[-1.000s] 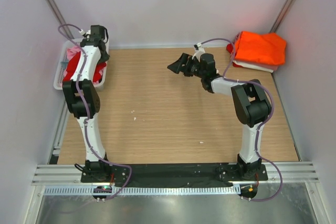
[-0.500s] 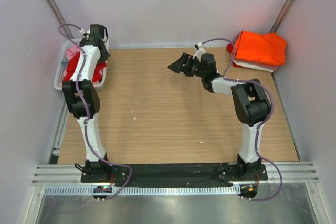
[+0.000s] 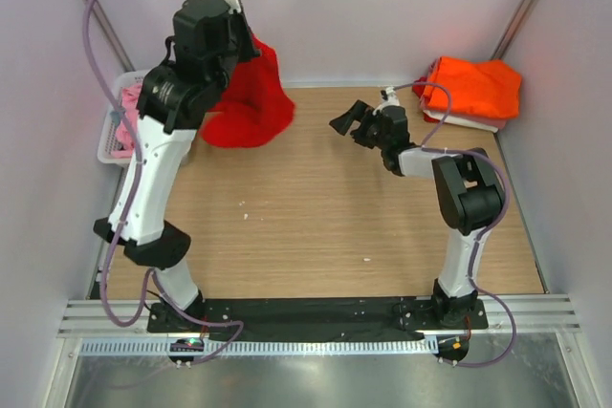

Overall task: Fold and stack the t-shirts
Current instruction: Move the tshirt to the center of the board

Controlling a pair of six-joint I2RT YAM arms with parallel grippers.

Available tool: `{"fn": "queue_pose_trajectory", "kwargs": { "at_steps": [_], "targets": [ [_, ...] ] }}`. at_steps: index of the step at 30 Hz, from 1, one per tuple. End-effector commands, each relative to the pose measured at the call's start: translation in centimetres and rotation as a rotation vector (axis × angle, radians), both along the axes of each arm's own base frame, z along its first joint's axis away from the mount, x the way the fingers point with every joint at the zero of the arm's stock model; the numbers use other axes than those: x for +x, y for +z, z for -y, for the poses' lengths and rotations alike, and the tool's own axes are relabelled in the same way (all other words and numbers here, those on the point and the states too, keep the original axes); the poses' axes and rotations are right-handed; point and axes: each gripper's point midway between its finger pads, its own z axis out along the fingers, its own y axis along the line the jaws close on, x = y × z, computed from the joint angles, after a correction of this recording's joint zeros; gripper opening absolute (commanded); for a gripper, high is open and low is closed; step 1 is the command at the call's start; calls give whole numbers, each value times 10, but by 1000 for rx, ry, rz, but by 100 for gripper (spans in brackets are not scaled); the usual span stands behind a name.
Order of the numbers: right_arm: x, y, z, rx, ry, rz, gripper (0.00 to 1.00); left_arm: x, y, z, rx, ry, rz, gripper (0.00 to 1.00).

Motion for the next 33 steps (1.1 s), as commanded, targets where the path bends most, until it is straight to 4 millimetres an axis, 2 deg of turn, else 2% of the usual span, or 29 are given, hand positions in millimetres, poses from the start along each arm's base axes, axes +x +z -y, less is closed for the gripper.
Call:
{"fn": "queue_pose_trajectory", "kwargs": {
  "at_steps": [1,2,3,4,5,6,7,8,9,10,11,12,13,16,17,20,21,23,24,25,26,27,28,29,31,32,33],
  "targets": [
    [10,63,44,29,-180,114,100,8,-37,-13,104,64,-97,24],
    [9,55,64,-20,-274,68,100,11,-57,-4,119,36,-151,36],
    [7,58,77,-82,-308,68,100,9,-83,2,145,4,-232,62],
    [-1,72,109,-171,-445,52,100,6,-100,14,122,-46,-289,71],
    [-5,87,122,-251,-476,79,100,1,-122,17,139,-64,-364,78],
    [-12,104,133,-284,-515,101,100,-3,-146,20,151,-76,-434,82],
    [-19,118,145,-317,-560,115,100,-9,-158,24,147,-98,-476,82],
    [-36,148,161,-335,-619,142,100,-14,-170,27,152,-112,-508,82],
    [-44,161,166,-358,-631,150,100,-26,-186,22,167,-115,-547,82],
    [-57,160,168,-381,-618,111,100,-31,-193,22,168,-123,-557,82],
    [-69,184,169,-359,-612,150,100,-34,-192,21,149,-122,-537,82],
    [-76,188,155,-339,-531,158,100,-48,-202,13,155,-123,-558,82],
    [-83,190,149,-325,-490,162,100,-55,-204,9,151,-124,-560,82],
    [-104,158,105,-267,-232,92,100,-80,-223,-7,168,-118,-585,83],
    [-111,143,94,-262,-168,50,100,-87,-246,-14,196,-106,-624,83],
    [-134,108,67,-278,-51,-41,100,-101,-258,-25,178,-86,-624,84],
    [-148,105,44,-290,13,-33,100,-110,-275,-25,180,-96,-669,82],
    [-163,102,19,-315,67,-14,100,-118,-279,-31,178,-85,-675,82],
    [-182,100,-13,-316,152,-11,100,-124,-291,-37,195,-73,-697,82],
    [-185,87,-25,-335,171,-46,100,-126,-292,-47,215,-42,-689,82],
    [-193,86,-41,-329,191,-78,99,-130,-289,-55,215,-27,-673,82],
    [-209,77,-63,-345,251,-102,98,-135,-295,-64,228,-5,-684,83],
    [-214,68,-72,-365,256,-122,97,-136,-296,-74,219,18,-685,83],
    [-214,49,-80,-399,250,-162,97,-140,-290,-79,198,20,-660,84],
    [-220,32,-95,-393,254,-216,91,-144,-298,-93,166,42,-674,84],
    [-218,13,-102,-415,258,-258,90,-148,-300,-98,155,42,-659,84],
    [-218,8,-108,-412,255,-277,88,-150,-303,-104,147,52,-658,84]
  ]
}}
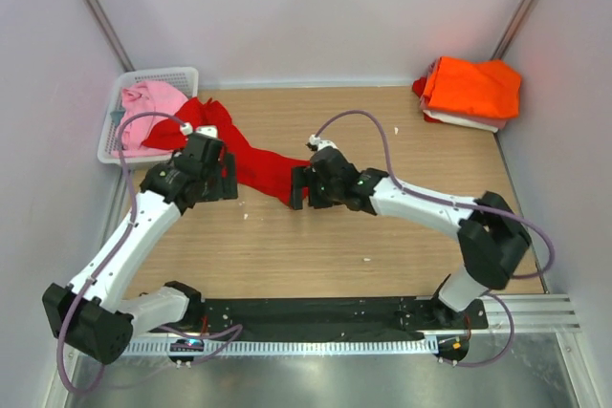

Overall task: Fold and stack the t-shirts
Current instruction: Move the tshirt to the center of the board

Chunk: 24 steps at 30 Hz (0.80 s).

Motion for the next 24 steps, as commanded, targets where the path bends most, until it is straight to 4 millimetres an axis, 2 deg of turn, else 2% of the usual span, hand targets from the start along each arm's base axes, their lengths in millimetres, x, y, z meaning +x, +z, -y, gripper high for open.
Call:
{"fn": "queue_pose_trajectory", "kwargs": {
  "at_steps": [1,2,3,4,5,6,8,10,12,13,14,16,17,18,19,20,21,22,23,24],
  "targets": [
    [12,-17,-17,-24,-81,-50,86,4,17,-20,-56,60,112,84],
    [17,-13,-26,-26,-76,-40,86,2,15,-23,-68,78,114,84],
    [20,-33,-29,-76,-82,-62,84,-3,12,-24,-84,77,120,85],
    [20,-38,-32,-95,-80,-73,83,-3,12,-24,-95,76,124,85],
    [26,-34,-40,-84,-77,-65,82,-3,11,-25,-95,80,131,85],
    [27,-50,-42,-116,-78,-88,81,-4,11,-25,-94,86,132,85],
    [32,-53,-51,-115,-75,-94,80,-5,10,-28,-85,93,125,85],
    [33,-68,-54,-142,-75,-119,78,-4,11,-28,-84,96,127,85],
    [37,-67,-61,-147,-75,-109,77,-3,11,-27,-86,94,126,85],
    [37,-77,-58,-183,-83,-121,76,-3,11,-28,-85,96,127,85],
    [40,-75,-62,-186,-85,-113,74,-3,11,-28,-84,97,127,85],
    [39,-85,-58,-233,-95,-124,63,-3,10,-27,-86,95,126,85],
    [41,-84,-60,-236,-99,-117,57,-3,10,-27,-86,95,126,85],
    [43,-86,-57,-253,-108,-112,46,-3,10,-27,-86,95,126,85],
    [42,-87,-54,-274,-112,-114,40,-3,9,-28,-85,97,124,85],
    [45,-87,-55,-285,-110,-106,26,-3,10,-28,-86,97,125,85],
    [45,-87,-54,-292,-107,-103,17,-3,9,-28,-83,98,123,85],
    [48,-81,-56,-292,-105,-95,6,-3,9,-28,-82,99,123,85],
    [50,-73,-58,-290,-96,-79,1,-2,8,-28,-81,99,120,85],
    [53,-64,-59,-283,-91,-63,2,-2,8,-28,-80,100,121,85]
  ]
}}
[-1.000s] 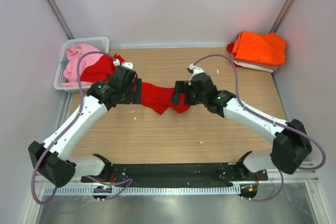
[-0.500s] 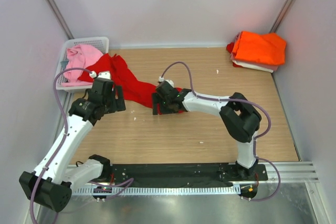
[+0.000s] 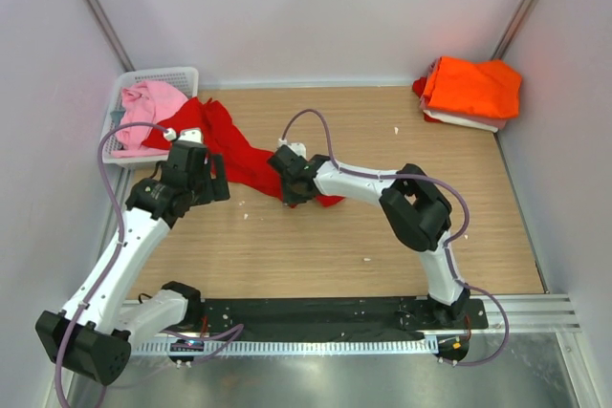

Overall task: Fold and stack the t-shirts
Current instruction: Move the tshirt to the center of the board

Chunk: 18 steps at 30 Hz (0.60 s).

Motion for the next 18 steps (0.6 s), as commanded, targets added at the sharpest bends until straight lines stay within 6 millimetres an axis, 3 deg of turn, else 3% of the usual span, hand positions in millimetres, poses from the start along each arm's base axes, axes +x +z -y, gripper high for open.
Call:
{"fn": "queue_pose_trajectory", "kwargs": {
  "at_steps": [1,2,4,5,6,8,9,10,12,13,15,16,18],
  "targets": [
    [18,52,-7,12,7,102,2,8,3,1,-13,10,27,85],
    [22,81,-5,38,3,147,2,7,3,1,-12,11,26,84],
    [32,115,19,16,-40,207,2,8,3,1,-12,11,27,84],
    [44,135,42,34,-92,232,2,8,4,1,-14,11,32,83],
    [45,173,60,104,-124,271,1,8,5,1,-14,12,36,83],
    [53,187,115,130,-220,279,1,8,9,0,-16,22,46,82],
    [44,217,140,173,-251,319,2,5,8,-1,-17,27,36,81],
    [38,206,161,146,-273,298,1,4,10,-1,-22,30,35,81],
    [28,215,204,143,-346,303,2,2,12,5,-60,25,23,81],
    [19,196,217,112,-363,268,2,2,12,8,-77,21,19,80],
    [7,180,230,101,-386,237,2,1,7,20,-130,4,-9,80],
    [-4,159,233,89,-380,191,1,4,0,23,-139,7,-37,79],
    [-14,137,232,85,-372,140,2,6,-11,29,-147,7,-71,78]
  ]
}}
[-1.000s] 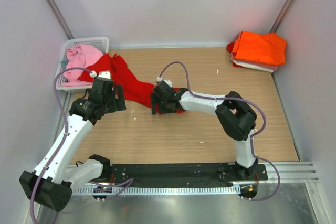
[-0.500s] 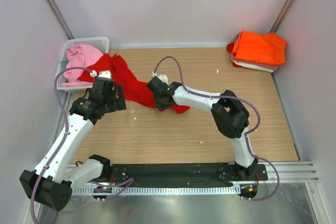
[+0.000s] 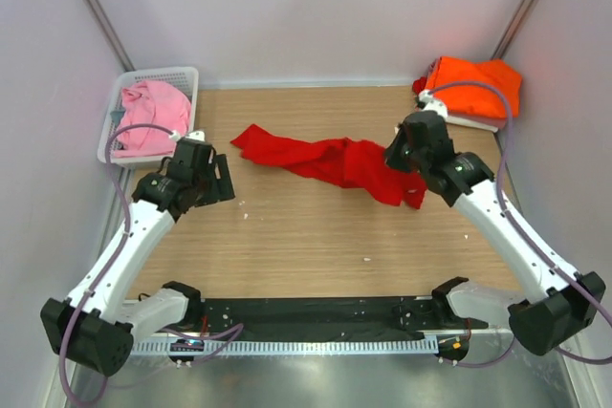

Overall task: Fold and stack the t-shirts
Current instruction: Move the tshirt to the center of the board, then flatten the tshirt out

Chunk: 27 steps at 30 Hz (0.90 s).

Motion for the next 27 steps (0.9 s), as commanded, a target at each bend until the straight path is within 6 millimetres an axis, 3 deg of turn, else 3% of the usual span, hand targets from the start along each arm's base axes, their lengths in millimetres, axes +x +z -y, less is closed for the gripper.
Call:
{"fn": "queue_pose_trajectory", "kwargs": {
  "at_steps": [1,5,11,14,15,17,18,22,27],
  "targets": [
    [-35,-105,-9,-75,85,-294,1,9,-14,20,-77,8,-65,77],
    [-40,-125,-9,-84,104,-328,1,17,-36,39,-111,0,-132,76],
    [-45,-126,-6,-108,128,-325,1,53,-44,61,-181,17,-104,74],
    [-52,-138,-3,-113,135,-346,2,75,-62,74,-198,24,-128,71],
    [-53,-140,-5,-109,144,-347,1,84,-79,80,-205,32,-156,71],
    [-57,-148,-5,-109,150,-359,1,100,-89,91,-231,28,-161,67],
    [-59,-150,-4,-112,154,-365,1,104,-107,93,-220,34,-199,67],
    [-59,-152,-4,-117,161,-367,1,133,-124,106,-224,38,-213,65],
    [-57,-149,-4,-127,169,-360,1,145,-141,114,-236,46,-244,64]
  ]
}}
